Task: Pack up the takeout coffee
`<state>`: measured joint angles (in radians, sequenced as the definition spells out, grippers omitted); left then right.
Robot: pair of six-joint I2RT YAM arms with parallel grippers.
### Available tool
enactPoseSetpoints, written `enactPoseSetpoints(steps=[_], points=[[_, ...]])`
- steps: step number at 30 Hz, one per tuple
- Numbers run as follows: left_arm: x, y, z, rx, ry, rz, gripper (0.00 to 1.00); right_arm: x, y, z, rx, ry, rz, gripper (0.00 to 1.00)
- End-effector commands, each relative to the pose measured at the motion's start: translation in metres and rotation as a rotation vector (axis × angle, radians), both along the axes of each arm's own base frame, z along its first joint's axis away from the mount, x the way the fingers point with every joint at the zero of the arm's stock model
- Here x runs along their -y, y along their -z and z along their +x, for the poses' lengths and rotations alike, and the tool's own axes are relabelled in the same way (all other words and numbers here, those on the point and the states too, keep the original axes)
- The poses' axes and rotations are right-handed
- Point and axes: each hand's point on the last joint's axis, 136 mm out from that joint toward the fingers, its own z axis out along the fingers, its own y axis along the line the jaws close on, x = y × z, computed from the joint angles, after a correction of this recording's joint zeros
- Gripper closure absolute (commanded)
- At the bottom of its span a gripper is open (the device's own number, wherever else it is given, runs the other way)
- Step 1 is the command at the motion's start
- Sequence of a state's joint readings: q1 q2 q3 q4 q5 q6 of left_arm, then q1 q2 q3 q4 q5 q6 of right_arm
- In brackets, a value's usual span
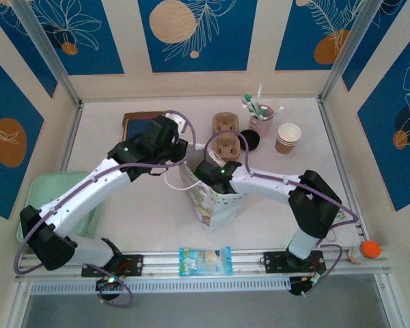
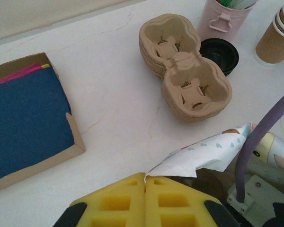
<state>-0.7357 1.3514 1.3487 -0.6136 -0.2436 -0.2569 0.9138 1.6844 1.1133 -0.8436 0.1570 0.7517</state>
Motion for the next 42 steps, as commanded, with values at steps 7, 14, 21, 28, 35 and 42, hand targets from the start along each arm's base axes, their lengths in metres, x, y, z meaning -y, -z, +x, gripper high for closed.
enactPoseSetpoints(steps=[7, 14, 21, 28, 35, 42], points=[[-0.011, -0.024, 0.006, 0.076, -0.052, -0.031, 0.93, 0.016, 0.057, -0.011, -0.024, -0.012, -0.042, 0.70], [-0.012, -0.025, 0.006, 0.082, -0.053, -0.024, 0.93, 0.023, 0.071, -0.012, -0.063, 0.000, -0.103, 0.69], [-0.009, -0.024, 0.006, 0.077, -0.043, -0.033, 0.93, 0.019, 0.081, -0.011, -0.071, 0.008, -0.087, 0.69], [-0.012, -0.027, 0.004, 0.090, -0.045, -0.036, 0.93, 0.022, 0.086, -0.009, -0.076, 0.010, -0.103, 0.68], [-0.012, -0.027, 0.004, 0.090, -0.046, -0.035, 0.93, 0.021, 0.089, -0.010, -0.076, 0.015, -0.099, 0.68], [-0.010, -0.028, 0.004, 0.092, -0.042, -0.047, 0.93, 0.022, 0.084, -0.009, -0.064, 0.015, -0.106, 0.67]])
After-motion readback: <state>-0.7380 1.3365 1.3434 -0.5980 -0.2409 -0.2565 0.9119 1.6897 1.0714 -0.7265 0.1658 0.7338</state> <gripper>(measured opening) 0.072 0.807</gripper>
